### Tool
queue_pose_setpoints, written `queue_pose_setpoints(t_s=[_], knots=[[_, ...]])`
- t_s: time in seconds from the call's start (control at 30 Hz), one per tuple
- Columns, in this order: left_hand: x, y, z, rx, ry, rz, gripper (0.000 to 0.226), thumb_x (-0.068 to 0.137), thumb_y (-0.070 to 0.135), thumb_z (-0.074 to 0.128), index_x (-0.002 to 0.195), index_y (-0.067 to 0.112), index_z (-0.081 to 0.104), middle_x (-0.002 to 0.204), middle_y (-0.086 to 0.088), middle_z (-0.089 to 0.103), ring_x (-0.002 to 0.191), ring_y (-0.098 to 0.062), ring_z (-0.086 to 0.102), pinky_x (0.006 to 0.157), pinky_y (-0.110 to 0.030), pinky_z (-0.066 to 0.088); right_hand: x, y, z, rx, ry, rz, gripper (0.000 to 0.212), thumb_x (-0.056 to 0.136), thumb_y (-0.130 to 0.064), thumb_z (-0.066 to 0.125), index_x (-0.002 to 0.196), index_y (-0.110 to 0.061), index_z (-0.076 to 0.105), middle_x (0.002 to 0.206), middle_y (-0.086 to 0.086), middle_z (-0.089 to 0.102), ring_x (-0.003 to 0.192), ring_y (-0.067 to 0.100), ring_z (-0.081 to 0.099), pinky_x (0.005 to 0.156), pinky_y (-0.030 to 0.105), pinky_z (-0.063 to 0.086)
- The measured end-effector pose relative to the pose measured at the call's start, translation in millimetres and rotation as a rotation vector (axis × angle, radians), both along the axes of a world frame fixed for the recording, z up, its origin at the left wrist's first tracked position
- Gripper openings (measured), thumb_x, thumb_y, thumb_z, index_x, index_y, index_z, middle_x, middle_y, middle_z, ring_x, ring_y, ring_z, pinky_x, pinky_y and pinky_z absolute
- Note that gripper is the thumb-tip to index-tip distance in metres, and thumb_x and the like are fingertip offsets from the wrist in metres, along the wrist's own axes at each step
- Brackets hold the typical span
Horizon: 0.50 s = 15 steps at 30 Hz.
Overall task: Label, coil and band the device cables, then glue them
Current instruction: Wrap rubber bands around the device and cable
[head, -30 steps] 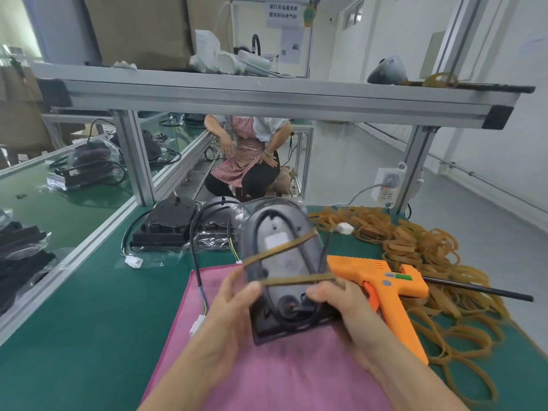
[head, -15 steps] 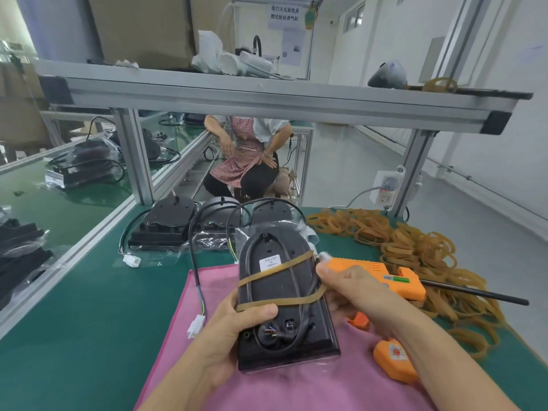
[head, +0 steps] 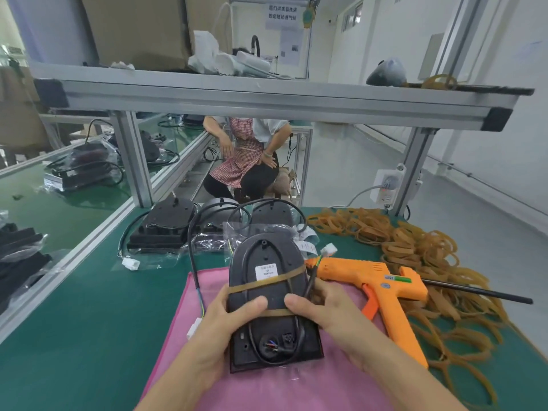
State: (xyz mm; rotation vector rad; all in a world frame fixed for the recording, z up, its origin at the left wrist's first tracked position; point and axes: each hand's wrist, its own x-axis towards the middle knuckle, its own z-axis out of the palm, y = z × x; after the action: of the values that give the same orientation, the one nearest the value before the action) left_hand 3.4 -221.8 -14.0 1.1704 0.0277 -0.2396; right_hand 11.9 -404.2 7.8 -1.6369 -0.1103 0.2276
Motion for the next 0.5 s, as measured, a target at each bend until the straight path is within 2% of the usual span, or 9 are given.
queue_pose_setpoints(t_s=[0.1, 0.2, 0.3, 0.43, 0.5], knots=[[3.4, -3.0, 2.8, -0.001, 0.014, 0.034, 0.055, 0.067, 0.018, 0.077, 0.119, 0.012, 0.06, 0.108, -0.019, 0.072, 0.096, -0.038, 0.07, 0.07, -0.043, 0.06, -5.1, 1.0, -6.0, 0.077, 0.008, -0.024, 0.041, 0.083, -0.019, 0.069, 0.121, -0.01, 0.06, 0.113, 0.002, 0.072, 0.106, 0.016, 0.067, 0.089, 0.027, 0.054], [2.6, -10.0, 1.9, -0.02, 0.038, 0.103, 0.048, 0.068, 0.021, 0.075, 0.114, 0.012, 0.062, 0.103, -0.019, 0.073, 0.091, -0.038, 0.071, 0.066, -0.042, 0.06, -7.2, -0.5, -7.5, 0.099, 0.027, -0.022, 0.049, 0.077, -0.032, 0.069, 0.121, -0.013, 0.061, 0.113, 0.001, 0.072, 0.106, 0.016, 0.068, 0.092, 0.032, 0.054], [-3.1, -15.0, -2.4, -0.052, 0.071, 0.13, 0.045, 0.069, 0.012, 0.074, 0.112, 0.008, 0.064, 0.099, -0.023, 0.072, 0.084, -0.039, 0.072, 0.061, -0.041, 0.059, -9.2, -3.1, -10.6, 0.059, 0.052, 0.011, 0.044, 0.082, -0.033, 0.067, 0.122, -0.015, 0.061, 0.113, 0.0, 0.072, 0.105, 0.016, 0.068, 0.094, 0.034, 0.053], [-7.0, -18.0, -7.1, -0.037, 0.1, 0.138, 0.047, 0.068, 0.008, 0.074, 0.113, 0.004, 0.062, 0.097, -0.024, 0.072, 0.086, -0.042, 0.071, 0.062, -0.043, 0.06, -12.0, -6.2, -17.7, 0.073, 0.106, 0.011, 0.034, 0.09, -0.025, 0.062, 0.122, -0.014, 0.061, 0.113, 0.001, 0.072, 0.105, 0.018, 0.068, 0.094, 0.033, 0.054], [-7.0, -18.8, -8.1, -0.01, 0.131, 0.128, 0.046, 0.069, 0.009, 0.074, 0.113, 0.004, 0.061, 0.096, -0.024, 0.072, 0.085, -0.042, 0.071, 0.063, -0.042, 0.06, -12.6, -7.4, -18.0, 0.022, 0.142, 0.021, 0.031, 0.093, -0.027, 0.06, 0.121, -0.015, 0.062, 0.112, 0.0, 0.073, 0.104, 0.016, 0.068, 0.094, 0.031, 0.053]])
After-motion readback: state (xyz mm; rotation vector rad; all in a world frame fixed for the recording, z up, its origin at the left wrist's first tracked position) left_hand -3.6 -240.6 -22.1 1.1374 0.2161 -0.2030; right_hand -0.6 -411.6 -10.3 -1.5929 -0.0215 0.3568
